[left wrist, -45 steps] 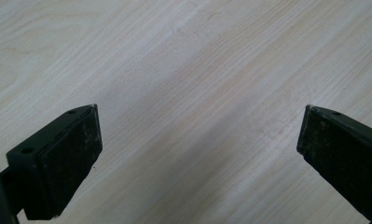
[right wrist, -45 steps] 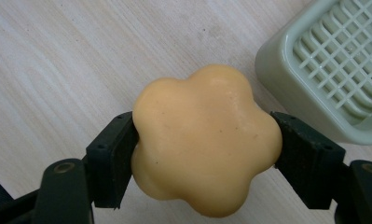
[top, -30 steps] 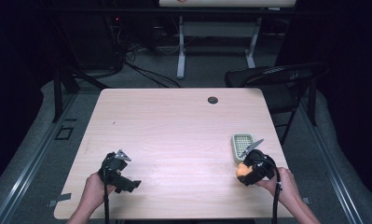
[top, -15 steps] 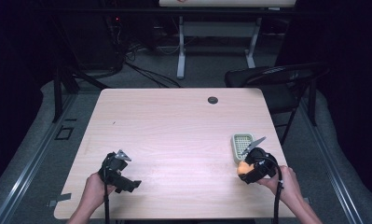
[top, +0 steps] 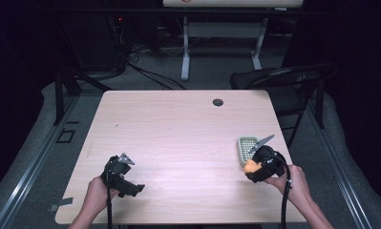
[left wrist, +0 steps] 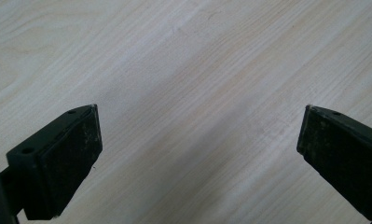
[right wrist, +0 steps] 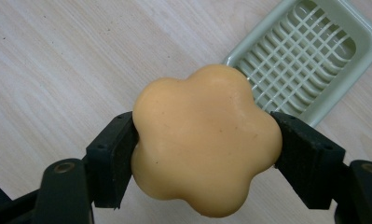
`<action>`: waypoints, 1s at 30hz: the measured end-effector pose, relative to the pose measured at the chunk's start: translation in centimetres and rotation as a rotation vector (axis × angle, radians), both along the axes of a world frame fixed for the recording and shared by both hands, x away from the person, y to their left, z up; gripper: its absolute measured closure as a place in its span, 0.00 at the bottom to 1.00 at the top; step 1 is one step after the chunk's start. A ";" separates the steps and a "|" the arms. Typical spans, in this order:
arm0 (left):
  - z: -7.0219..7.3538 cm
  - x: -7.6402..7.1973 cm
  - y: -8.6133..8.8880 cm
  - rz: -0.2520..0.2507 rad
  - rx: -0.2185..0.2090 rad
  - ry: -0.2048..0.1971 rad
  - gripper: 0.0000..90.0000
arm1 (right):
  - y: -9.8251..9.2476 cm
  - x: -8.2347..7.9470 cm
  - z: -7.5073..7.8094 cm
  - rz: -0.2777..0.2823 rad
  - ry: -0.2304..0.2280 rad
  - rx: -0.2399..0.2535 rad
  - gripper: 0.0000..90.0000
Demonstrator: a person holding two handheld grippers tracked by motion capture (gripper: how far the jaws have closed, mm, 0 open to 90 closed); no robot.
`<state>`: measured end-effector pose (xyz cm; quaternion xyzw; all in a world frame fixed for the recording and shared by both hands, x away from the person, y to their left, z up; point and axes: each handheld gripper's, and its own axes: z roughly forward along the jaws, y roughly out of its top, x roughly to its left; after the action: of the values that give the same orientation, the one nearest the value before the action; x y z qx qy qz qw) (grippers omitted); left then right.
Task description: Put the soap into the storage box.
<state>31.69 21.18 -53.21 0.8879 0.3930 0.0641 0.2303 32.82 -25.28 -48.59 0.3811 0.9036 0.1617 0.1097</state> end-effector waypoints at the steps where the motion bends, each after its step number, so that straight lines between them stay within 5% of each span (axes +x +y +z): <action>1: 0.0 0.0 0.0 -0.001 0.000 0.001 0.00 | 0.0 0.0 0.1 -0.001 -0.001 -0.002 0.30; 30: 0.0 0.3 -0.3 -0.016 -0.002 0.002 0.00 | -0.3 3.3 2.1 -0.064 -0.047 0.002 0.30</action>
<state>31.96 20.85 -53.23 0.8908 0.3862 0.0609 0.2315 36.14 -25.56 -46.47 0.4059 0.8881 0.1679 0.1355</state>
